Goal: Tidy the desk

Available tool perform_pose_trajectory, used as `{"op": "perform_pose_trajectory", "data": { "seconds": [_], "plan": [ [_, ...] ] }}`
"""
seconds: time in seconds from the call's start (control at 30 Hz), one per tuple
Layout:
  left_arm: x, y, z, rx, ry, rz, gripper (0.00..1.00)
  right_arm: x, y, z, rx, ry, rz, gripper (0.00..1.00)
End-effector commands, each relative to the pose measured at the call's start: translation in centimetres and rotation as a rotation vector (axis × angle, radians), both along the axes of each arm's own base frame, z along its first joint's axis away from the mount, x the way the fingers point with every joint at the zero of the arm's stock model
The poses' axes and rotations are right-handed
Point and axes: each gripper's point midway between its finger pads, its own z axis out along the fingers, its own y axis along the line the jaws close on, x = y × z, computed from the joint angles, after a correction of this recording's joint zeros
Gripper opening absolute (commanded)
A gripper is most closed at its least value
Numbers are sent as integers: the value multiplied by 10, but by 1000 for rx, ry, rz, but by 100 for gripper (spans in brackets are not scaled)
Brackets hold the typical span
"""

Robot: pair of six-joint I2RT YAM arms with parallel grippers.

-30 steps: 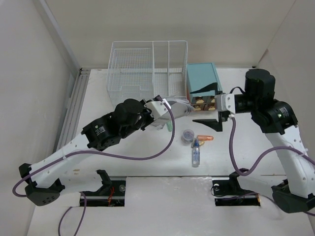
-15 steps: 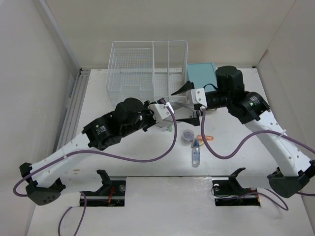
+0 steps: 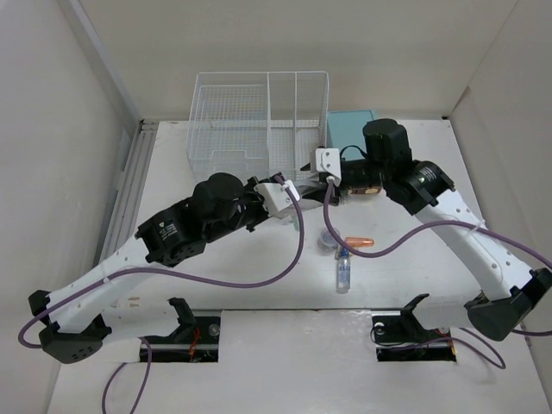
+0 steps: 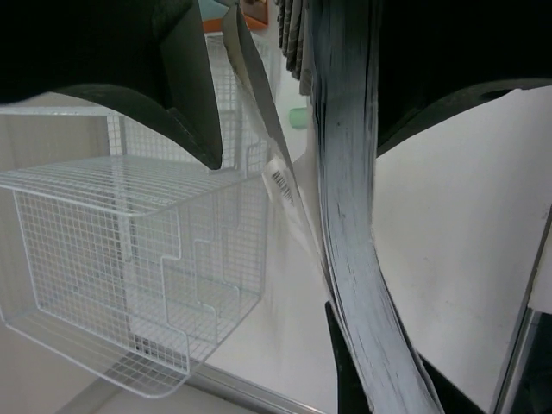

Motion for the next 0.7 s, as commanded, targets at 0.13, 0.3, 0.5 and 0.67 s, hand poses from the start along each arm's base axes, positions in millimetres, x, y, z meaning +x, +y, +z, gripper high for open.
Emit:
{"op": "perform_pose_trajectory", "data": {
  "seconds": [0.13,0.3,0.5,0.67],
  "plan": [
    [4,7,80,-216,-180,31,0,0,-4,-7,-51,7,-15,49],
    [5,6,78,-215,-179,31,0,-1,-4,-17,-108,65,5,2],
    [16,23,88,-276,-214,155,0,8,-8,8,-78,56,-63,0],
    [19,57,109,-384,-240,305,51,41,-36,66,30,-23,-264,0]
  ]
}}
